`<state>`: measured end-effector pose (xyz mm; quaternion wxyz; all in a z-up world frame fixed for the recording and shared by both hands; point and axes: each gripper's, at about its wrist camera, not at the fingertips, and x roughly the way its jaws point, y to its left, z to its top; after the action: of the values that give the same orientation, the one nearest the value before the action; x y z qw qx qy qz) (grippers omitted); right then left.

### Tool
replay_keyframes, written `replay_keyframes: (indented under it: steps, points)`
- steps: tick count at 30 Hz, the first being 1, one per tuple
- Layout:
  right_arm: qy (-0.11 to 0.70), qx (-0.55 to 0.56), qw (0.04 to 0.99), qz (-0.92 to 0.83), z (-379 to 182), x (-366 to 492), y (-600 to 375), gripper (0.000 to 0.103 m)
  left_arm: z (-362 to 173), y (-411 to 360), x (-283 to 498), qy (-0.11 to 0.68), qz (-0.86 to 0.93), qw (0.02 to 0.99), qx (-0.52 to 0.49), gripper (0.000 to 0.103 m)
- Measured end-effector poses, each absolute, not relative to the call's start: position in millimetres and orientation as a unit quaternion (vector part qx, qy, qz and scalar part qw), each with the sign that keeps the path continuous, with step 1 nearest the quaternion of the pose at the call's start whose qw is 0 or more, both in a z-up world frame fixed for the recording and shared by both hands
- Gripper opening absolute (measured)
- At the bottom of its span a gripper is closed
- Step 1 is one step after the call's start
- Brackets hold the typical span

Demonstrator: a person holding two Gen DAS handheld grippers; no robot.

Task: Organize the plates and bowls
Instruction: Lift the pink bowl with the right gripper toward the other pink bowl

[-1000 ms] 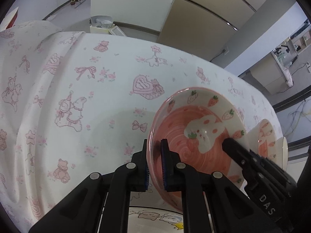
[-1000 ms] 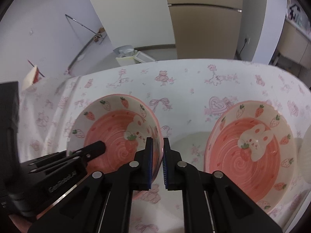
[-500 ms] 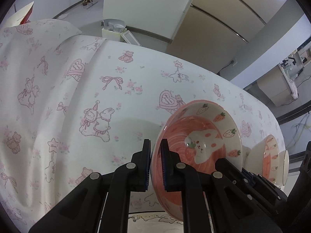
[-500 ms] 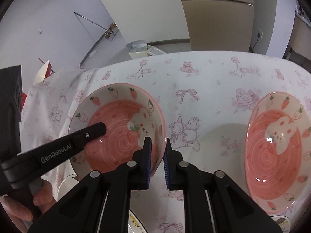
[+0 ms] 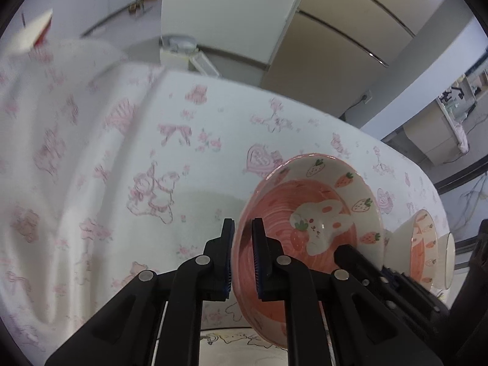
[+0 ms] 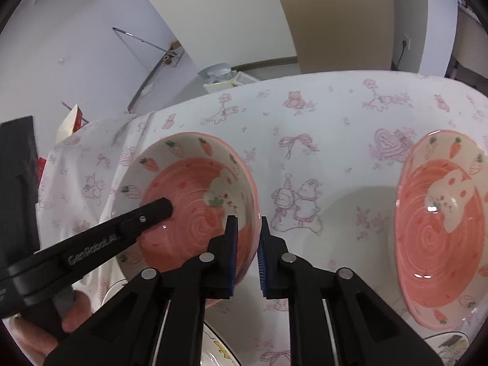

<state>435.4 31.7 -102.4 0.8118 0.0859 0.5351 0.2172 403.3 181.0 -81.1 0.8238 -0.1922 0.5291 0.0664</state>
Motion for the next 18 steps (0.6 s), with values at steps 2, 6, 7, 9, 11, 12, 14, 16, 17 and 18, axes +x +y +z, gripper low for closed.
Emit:
replay_keyframes:
  steps: [2,6,7,9,11,12,14,16,17,18]
  points:
    - [0.526,0.092,0.817,0.217,-92.2,433.7,27.0,0.011,-69.9,176.9,399.3,0.520,0.056,0.831,-0.193,0.011]
    - [0.510,0.110,0.824,0.222,-72.5,430.4,18.2,0.011,-46.5,168.5,390.3,0.496,0.054,0.849,-0.174,0.011]
    - [0.505,0.108,0.826,0.225,-66.4,428.3,17.5,0.011,-41.2,168.0,387.8,0.490,0.053,0.852,-0.176,0.011]
    - [0.495,0.112,0.831,0.229,-54.4,424.7,14.1,0.011,-27.8,167.5,381.0,0.478,0.044,0.858,-0.182,0.011]
    - [0.481,0.119,0.836,0.235,-41.1,418.2,7.3,0.012,-15.4,165.6,374.3,0.469,0.038,0.862,-0.189,0.011]
    - [0.477,0.123,0.838,0.236,-34.9,415.6,4.1,0.011,-6.7,162.5,371.2,0.465,0.041,0.864,-0.189,0.011]
    - [0.472,0.116,0.841,0.236,-21.3,413.0,0.5,0.011,16.6,148.7,366.0,0.447,0.045,0.877,-0.170,0.011]
    - [0.458,0.111,0.851,0.232,-3.8,410.5,-6.7,0.011,34.1,137.5,361.5,0.434,0.042,0.886,-0.159,0.011]
    - [0.450,0.111,0.855,0.231,6.8,407.6,-12.9,0.011,42.6,129.4,357.3,0.428,0.038,0.890,-0.154,0.011]
    - [0.445,0.110,0.858,0.230,16.4,403.9,-20.3,0.011,51.6,120.6,353.3,0.419,0.033,0.895,-0.147,0.011]
